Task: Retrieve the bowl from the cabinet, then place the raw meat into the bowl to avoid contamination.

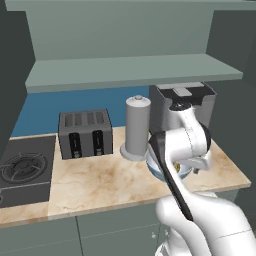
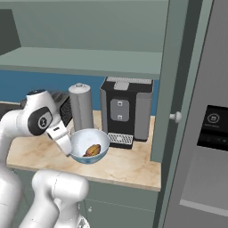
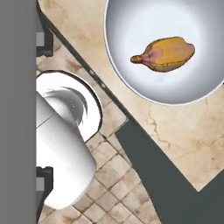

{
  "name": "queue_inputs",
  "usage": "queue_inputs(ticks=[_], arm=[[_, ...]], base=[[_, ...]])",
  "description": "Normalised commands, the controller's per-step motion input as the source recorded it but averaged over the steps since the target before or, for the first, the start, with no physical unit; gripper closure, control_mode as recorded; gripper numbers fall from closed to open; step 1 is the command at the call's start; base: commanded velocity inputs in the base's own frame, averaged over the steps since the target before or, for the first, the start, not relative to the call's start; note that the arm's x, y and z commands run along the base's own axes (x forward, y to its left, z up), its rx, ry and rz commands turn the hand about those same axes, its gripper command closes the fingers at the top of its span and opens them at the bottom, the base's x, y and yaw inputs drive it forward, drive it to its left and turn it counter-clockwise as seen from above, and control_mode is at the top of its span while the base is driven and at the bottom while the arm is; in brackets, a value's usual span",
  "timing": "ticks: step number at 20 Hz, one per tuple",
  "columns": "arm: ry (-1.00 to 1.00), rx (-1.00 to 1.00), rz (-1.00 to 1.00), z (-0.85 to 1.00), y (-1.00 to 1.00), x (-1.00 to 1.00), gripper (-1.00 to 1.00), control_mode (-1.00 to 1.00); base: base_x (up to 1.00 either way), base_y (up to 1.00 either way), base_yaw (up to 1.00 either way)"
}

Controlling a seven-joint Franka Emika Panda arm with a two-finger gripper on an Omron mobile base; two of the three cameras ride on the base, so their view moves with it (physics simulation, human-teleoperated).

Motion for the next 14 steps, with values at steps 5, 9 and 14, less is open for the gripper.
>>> queue_inputs(ticks=[5, 9, 14], arm=[[0.02, 0.0, 0.0, 0.34, 0.06, -0.6, -1.0, -1.0], [0.03, 0.0, 0.04, 0.18, 0.14, -0.53, -1.0, -1.0], [0.02, 0.0, 0.03, 0.03, 0.33, -0.32, -1.0, -1.0]], base=[[0.0, 0.0, 0.0], [0.0, 0.0, 0.0], [0.0, 0.0, 0.0]])
